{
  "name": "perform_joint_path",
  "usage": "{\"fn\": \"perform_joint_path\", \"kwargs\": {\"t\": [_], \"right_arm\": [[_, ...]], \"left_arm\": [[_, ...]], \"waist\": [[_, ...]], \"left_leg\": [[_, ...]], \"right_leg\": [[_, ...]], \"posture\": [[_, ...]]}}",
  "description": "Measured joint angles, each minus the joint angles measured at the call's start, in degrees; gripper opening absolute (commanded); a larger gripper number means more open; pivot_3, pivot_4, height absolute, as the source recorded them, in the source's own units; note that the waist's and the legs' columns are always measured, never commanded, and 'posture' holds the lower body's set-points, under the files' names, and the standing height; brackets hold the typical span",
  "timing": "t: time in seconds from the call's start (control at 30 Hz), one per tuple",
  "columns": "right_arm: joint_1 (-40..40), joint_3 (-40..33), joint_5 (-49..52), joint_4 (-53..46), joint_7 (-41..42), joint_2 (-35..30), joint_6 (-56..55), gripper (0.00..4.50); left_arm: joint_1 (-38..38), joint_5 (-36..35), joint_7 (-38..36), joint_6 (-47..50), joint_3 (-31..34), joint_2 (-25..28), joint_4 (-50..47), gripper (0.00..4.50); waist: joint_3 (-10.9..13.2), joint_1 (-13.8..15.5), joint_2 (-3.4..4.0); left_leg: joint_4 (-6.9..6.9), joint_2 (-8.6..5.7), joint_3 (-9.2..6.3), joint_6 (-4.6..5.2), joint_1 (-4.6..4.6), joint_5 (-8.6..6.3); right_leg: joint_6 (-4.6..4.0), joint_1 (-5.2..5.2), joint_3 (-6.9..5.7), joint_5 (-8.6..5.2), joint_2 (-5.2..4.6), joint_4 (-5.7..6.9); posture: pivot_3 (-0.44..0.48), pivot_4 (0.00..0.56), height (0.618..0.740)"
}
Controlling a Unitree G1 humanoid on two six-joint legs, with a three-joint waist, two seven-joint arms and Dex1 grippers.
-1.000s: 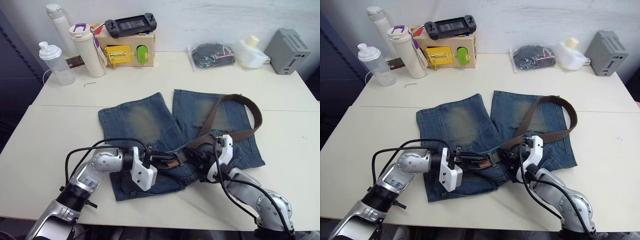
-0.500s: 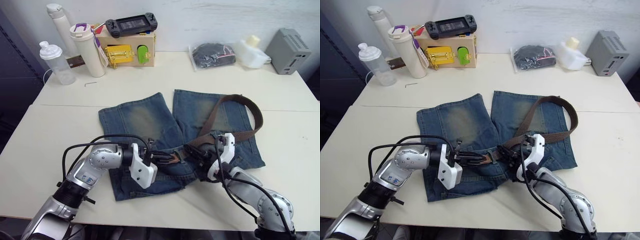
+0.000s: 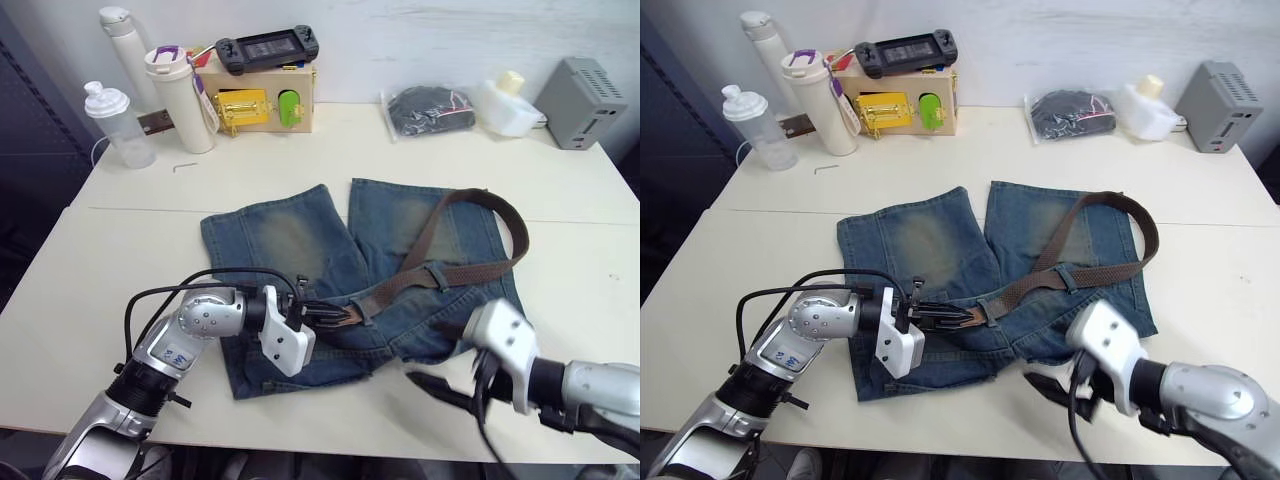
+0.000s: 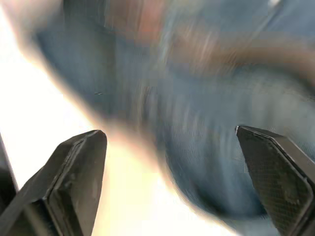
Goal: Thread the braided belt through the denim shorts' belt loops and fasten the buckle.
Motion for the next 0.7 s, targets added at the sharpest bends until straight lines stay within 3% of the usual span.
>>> {"fn": "perform_joint_path", "kwargs": {"t": [0.1, 0.2, 0.3, 0.37, 0.4, 0.57, 0.7], "right_arm": [[-2.88, 7.08, -19.11, 5.72, -0.69, 0.11, -11.86, 4.45], [-5.84, 10.24, -28.76, 10.35, -2.61, 3.04, -15.23, 4.45], [-7.42, 11.60, -32.87, 11.44, -3.06, 7.02, -15.69, 3.69], [-7.87, 12.30, -33.33, 11.83, -2.68, 9.78, -14.32, 2.90], [-8.02, 12.51, -33.43, 11.84, -2.33, 11.00, -13.53, 2.28], [-8.58, 12.98, -34.20, 12.23, -0.67, 14.38, -10.80, 0.01], [-12.27, 12.42, -34.81, 13.21, -0.59, 16.81, -4.56, 0.01]], "left_arm": [[-0.08, -0.36, -0.04, -0.03, -0.14, -0.05, 0.60, 0.00], [0.01, -0.42, -0.04, -0.05, -0.30, -0.14, 0.82, 0.00], [0.03, -0.42, -0.03, -0.07, -0.41, -0.18, 0.91, 0.00], [0.23, -0.42, -0.03, -0.08, -0.41, -0.13, 0.91, 0.00], [0.25, -0.42, -0.03, -0.08, -0.41, -0.13, 0.91, 0.00], [0.70, -0.41, 0.13, -0.34, -0.41, -0.02, 0.85, 0.00], [1.45, -0.06, 0.93, -1.73, -0.18, 0.82, 0.04, 0.00]], "waist": [[0.02, -0.05, -0.05], [0.04, -0.06, -0.07], [-0.01, -0.06, -0.20], [-0.01, -0.07, -0.22], [-0.02, -0.09, -0.23], [-0.03, -0.08, -0.24], [-0.03, -0.11, -0.24]], "left_leg": [[0.01, -0.04, 0.01, 0.00, 0.00, 0.00], [0.00, -0.04, 0.01, -0.01, 0.01, 0.01], [0.01, -0.02, 0.00, -0.03, 0.04, 0.02], [0.04, -0.03, 0.01, -0.03, 0.05, 0.02], [0.04, -0.03, 0.00, -0.03, 0.06, 0.02], [0.05, -0.04, 0.00, -0.03, 0.08, 0.02], [0.08, -0.05, 0.01, -0.03, 0.08, 0.02]], "right_leg": [[0.00, -0.01, -0.01, 0.00, -0.05, 0.02], [0.00, -0.04, 0.00, 0.00, -0.05, 0.07], [0.00, -0.03, -0.01, 0.00, -0.04, 0.13], [0.00, -0.03, 0.00, 0.00, -0.05, 0.18], [0.00, -0.02, 0.00, 0.00, -0.04, 0.18], [0.00, -0.02, 0.01, 0.00, -0.05, 0.23], [0.00, -0.02, 0.04, 0.00, -0.07, 0.22]], "posture": [[0.000, 0.150, 0.740], [0.000, 0.150, 0.740], [0.000, 0.150, 0.740], [0.000, 0.150, 0.740], [0.000, 0.150, 0.740], [0.000, 0.150, 0.740], [0.000, 0.150, 0.740]]}}
